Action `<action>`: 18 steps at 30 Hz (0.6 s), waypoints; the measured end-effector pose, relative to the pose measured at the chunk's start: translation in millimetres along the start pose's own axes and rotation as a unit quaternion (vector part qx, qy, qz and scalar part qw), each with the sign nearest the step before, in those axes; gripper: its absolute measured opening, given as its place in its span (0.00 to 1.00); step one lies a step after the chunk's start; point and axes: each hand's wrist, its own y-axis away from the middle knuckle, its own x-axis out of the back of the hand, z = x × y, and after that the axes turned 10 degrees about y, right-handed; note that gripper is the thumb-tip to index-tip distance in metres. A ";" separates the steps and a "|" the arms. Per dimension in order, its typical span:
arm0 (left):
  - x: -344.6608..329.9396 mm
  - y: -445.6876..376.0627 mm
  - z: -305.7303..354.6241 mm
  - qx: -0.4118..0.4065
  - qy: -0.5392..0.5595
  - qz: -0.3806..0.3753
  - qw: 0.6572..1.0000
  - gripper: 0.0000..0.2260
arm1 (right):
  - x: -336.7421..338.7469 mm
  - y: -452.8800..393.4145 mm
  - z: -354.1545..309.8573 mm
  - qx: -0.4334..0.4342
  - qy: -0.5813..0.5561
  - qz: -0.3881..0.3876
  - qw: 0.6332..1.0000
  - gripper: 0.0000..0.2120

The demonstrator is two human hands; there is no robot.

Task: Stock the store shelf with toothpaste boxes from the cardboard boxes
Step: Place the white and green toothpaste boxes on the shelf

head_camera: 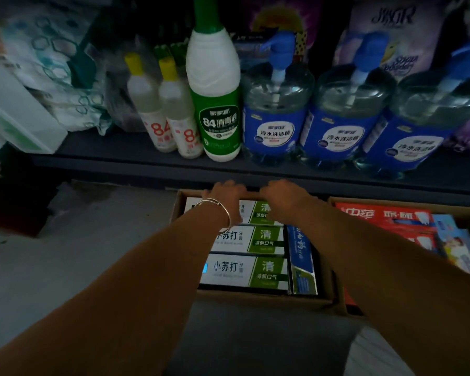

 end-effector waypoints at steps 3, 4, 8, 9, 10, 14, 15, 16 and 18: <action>-13.0 -12.1 -5.5 0.006 0.003 -0.004 1.000 0.29 | -16.4 -11.8 -3.9 -0.007 -0.014 -0.021 1.000 0.21; -15.7 -15.0 -7.2 0.007 0.004 -0.003 1.000 0.29 | -20.7 -14.8 -4.8 -0.010 -0.017 -0.022 1.000 0.22; -21.8 -23.9 -11.1 0.011 0.001 -0.001 1.000 0.31 | -28.6 -21.8 -7.3 -0.024 -0.011 0.000 1.000 0.19; -22.5 -25.2 -11.4 0.010 0.000 -0.003 1.000 0.31 | -29.0 -22.4 -8.0 -0.026 -0.011 -0.002 1.000 0.19; -23.1 -26.0 -11.7 0.011 -0.001 -0.006 1.000 0.31 | -28.9 -22.3 -8.8 -0.030 -0.010 -0.006 0.999 0.19; -22.5 -27.9 -13.2 0.007 -0.006 -0.008 1.000 0.30 | -27.9 -21.7 -9.9 -0.041 0.008 -0.017 0.999 0.20; -22.0 -28.6 -13.8 0.006 -0.007 -0.007 1.000 0.30 | -28.1 -21.3 -9.8 -0.041 0.012 -0.017 0.999 0.21; -21.7 -29.2 -14.3 0.005 -0.010 -0.007 1.000 0.30 | -27.9 -20.9 -9.8 -0.040 0.015 -0.016 0.999 0.22; -21.0 -29.5 -14.7 0.004 -0.017 -0.008 1.000 0.29 | -27.3 -20.6 -10.3 -0.038 0.008 -0.019 0.999 0.25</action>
